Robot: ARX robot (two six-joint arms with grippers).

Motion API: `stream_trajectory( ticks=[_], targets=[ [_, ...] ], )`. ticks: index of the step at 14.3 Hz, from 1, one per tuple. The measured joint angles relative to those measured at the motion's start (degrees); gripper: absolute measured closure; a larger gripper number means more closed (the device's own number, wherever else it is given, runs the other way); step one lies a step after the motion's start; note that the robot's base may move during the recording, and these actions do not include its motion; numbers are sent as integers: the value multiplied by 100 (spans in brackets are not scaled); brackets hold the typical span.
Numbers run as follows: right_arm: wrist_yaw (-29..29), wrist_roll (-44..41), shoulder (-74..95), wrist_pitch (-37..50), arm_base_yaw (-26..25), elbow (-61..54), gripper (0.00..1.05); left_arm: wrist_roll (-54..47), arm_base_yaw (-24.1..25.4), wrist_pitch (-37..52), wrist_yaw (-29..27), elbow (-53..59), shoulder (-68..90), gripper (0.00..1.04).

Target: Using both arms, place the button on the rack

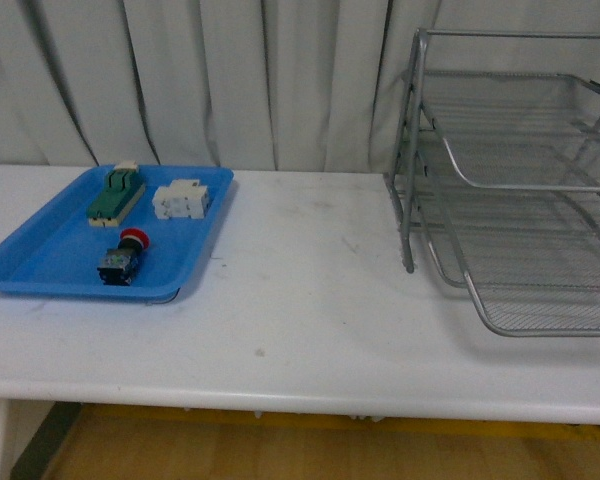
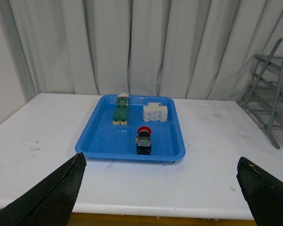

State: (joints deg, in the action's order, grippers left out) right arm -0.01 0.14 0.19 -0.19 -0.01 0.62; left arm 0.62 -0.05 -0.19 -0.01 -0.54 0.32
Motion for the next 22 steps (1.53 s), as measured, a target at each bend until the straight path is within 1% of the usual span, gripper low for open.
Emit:
stream_trajectory(
  ticks=[1,2,3,4,5,6,7,9,10,11,14,16,17,19,21,22],
  targets=[
    [7,0,0,-2,0,0,6,396,129,-960,225,-337,402,7],
    [2,0,0,2,0,0,6,811,417,-1207,413,-688,1156,7],
    [2,0,0,0,0,0,6,973,730,-809,634,-850,1650,7],
    [2,0,2,-4,0,0,6,994,852,-514,745,-933,1895,7],
    [2,0,0,-2,0,0,6,992,894,-13,802,-1078,2413,7],
    [2,0,0,0,0,0,6,955,793,654,848,-1189,3165,7],
    [2,0,0,0,0,0,6,931,710,1102,861,-1250,3689,7],
    [2,0,0,0,0,0,6,791,439,2601,785,-1832,5834,7],
    [2,0,0,-2,0,0,6,671,227,3036,680,-2330,6848,7],
    [2,0,0,-2,0,0,6,603,13,3117,660,-2800,7637,7],
    [2,0,0,0,0,0,6,339,-577,2564,437,-4492,10006,7],
    [2,0,0,-2,0,0,6,149,-719,2212,284,-5442,10918,7],
    [2,0,0,-2,0,0,6,44,-723,2046,146,-5827,11248,7],
    [2,0,0,-2,0,0,6,-127,-581,1679,-177,-6454,11818,7],
    [2,0,0,-2,0,0,6,-280,-393,1464,-389,-6760,12157,7],
    [2,0,0,-2,0,0,6,-361,-304,1298,-389,-6911,12281,7]
  ],
)
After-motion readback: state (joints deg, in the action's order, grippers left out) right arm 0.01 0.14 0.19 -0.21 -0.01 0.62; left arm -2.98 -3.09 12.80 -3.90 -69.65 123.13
